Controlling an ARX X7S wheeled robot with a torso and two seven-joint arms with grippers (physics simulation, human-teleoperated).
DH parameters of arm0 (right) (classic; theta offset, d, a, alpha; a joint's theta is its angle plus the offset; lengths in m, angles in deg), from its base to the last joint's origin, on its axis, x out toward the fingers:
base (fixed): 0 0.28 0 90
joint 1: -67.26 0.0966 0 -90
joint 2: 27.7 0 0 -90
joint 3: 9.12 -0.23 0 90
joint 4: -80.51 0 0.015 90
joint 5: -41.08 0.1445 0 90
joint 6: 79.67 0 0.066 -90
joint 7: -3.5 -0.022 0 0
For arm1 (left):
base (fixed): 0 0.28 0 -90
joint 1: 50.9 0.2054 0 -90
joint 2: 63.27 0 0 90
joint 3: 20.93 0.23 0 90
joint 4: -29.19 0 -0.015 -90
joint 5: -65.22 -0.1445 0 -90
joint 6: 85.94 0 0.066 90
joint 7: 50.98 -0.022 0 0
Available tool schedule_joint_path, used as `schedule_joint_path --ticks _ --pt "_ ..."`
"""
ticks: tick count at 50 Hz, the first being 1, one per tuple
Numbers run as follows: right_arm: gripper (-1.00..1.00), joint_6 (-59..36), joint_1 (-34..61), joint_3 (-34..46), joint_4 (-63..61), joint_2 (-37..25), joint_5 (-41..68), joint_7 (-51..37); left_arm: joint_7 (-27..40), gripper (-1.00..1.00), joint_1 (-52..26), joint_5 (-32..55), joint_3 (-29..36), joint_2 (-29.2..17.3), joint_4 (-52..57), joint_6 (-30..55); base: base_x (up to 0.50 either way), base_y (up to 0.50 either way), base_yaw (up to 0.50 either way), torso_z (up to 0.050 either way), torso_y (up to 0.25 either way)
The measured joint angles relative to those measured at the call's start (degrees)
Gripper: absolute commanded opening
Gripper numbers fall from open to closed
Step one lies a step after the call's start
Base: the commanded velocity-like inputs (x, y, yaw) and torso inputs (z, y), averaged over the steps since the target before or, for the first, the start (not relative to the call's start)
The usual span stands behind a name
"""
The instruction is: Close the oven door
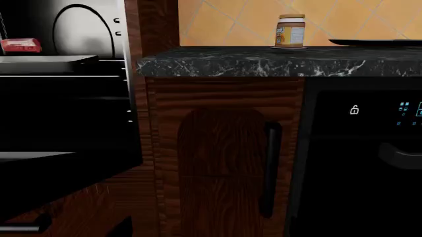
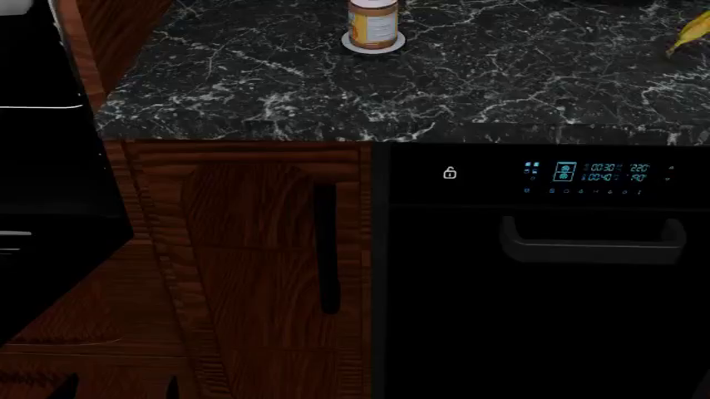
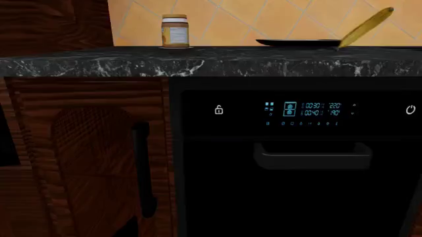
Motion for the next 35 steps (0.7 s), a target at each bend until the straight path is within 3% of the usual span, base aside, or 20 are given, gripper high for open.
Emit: schedule_joint_path --ticks 25,35 --pt "1.00 -0.9 0.0 3.6 -0.6 -2.8 2.3 -3.7 3.5 1.00 -0.2 2.0 3.5 -2.7 -1.0 -1.3 0.00 0.00 0.00 0.000 0.000" --pt "1.00 -1.4 0.1 4.6 -1.2 -3.8 2.9 -4.9 4.8 1.00 -0.1 2.7 4.6 -3.7 -0.4 -1.4 -0.30 0.00 0.00 0.000 0.000"
